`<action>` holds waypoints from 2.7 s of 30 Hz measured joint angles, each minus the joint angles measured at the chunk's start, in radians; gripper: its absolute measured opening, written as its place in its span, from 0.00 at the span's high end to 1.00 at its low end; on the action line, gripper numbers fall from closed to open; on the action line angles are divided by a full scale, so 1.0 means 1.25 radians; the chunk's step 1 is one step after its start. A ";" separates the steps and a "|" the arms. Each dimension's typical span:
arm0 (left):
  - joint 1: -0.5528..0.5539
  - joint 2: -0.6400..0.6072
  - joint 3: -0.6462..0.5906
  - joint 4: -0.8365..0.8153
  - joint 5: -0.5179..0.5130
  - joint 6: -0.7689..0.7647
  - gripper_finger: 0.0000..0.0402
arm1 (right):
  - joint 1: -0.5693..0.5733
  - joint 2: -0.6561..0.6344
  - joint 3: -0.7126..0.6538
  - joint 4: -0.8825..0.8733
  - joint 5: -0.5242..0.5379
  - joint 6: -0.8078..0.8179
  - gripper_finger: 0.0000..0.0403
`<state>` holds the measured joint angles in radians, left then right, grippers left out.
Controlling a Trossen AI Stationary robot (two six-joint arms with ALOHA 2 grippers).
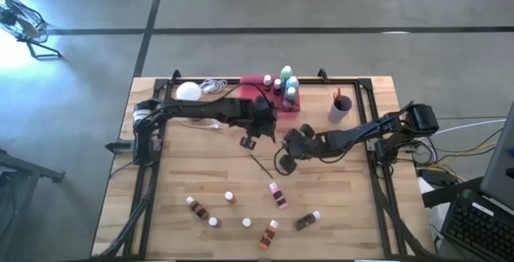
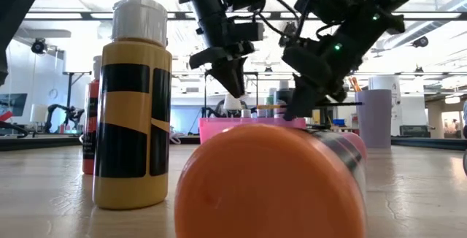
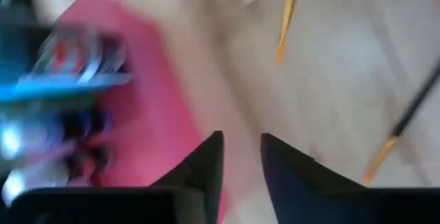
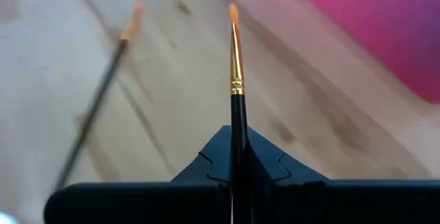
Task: Pick & Place Paint Supplies
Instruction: Put the black gold paint brush into the violet cup
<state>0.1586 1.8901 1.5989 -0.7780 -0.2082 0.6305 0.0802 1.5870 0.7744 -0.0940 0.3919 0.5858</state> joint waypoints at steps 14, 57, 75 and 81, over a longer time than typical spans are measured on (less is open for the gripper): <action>0.141 -0.063 -0.257 0.411 0.199 -0.270 0.57 | 0.112 -0.161 -0.105 -0.065 0.265 0.079 0.97; 0.027 -0.100 -0.297 1.180 0.458 -0.407 0.57 | 0.138 -0.539 -0.261 0.437 0.190 -0.396 0.97; 0.014 -0.100 -0.246 1.182 0.493 -0.391 0.57 | 0.138 -0.537 -0.246 0.437 0.190 -0.430 0.97; 0.004 -0.097 -0.242 1.182 0.495 -0.376 0.57 | 0.138 -0.535 -0.246 0.438 0.190 -0.430 0.97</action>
<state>0.1639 1.7686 1.2964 0.6989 0.4110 0.1608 0.2523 0.9176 0.4675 0.4533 0.6289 0.0479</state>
